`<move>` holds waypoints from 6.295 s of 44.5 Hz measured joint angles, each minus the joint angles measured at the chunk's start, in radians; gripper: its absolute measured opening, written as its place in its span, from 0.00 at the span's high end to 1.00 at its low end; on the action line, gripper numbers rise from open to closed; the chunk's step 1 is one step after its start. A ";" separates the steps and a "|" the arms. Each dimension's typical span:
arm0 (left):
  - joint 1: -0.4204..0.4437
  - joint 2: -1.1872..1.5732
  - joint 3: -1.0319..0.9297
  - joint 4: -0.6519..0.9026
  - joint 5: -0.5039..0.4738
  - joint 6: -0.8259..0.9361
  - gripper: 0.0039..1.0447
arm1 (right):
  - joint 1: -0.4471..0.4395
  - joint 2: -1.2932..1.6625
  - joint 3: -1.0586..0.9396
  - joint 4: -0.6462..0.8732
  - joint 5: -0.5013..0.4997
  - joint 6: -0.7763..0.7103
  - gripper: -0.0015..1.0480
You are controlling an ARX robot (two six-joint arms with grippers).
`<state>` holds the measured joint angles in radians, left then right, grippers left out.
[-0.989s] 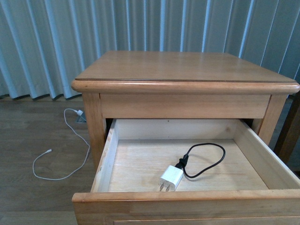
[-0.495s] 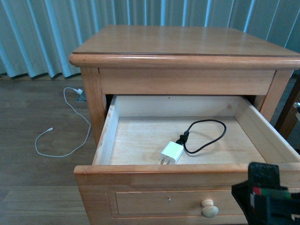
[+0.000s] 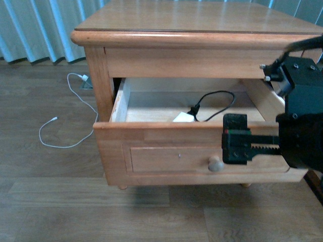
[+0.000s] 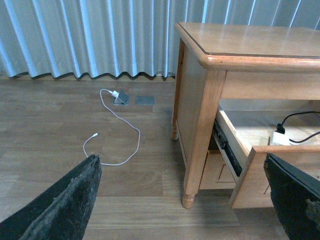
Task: Put charger into drawer
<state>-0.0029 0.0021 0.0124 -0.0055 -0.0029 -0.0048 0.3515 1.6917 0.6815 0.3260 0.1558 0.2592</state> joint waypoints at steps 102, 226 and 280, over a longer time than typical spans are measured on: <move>0.000 0.000 0.000 0.000 0.000 0.000 0.06 | -0.056 -0.132 -0.027 0.349 -0.128 -0.151 0.08; 0.000 0.000 0.000 0.000 0.000 0.000 0.06 | -0.135 -0.966 -0.319 -0.099 -0.175 -0.053 0.08; 0.000 0.000 0.000 0.000 0.000 0.000 0.06 | -0.135 -0.966 -0.319 -0.099 -0.175 -0.053 0.08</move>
<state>-0.0029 0.0021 0.0124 -0.0055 -0.0029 -0.0048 0.2161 0.7258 0.3622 0.2268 -0.0196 0.2066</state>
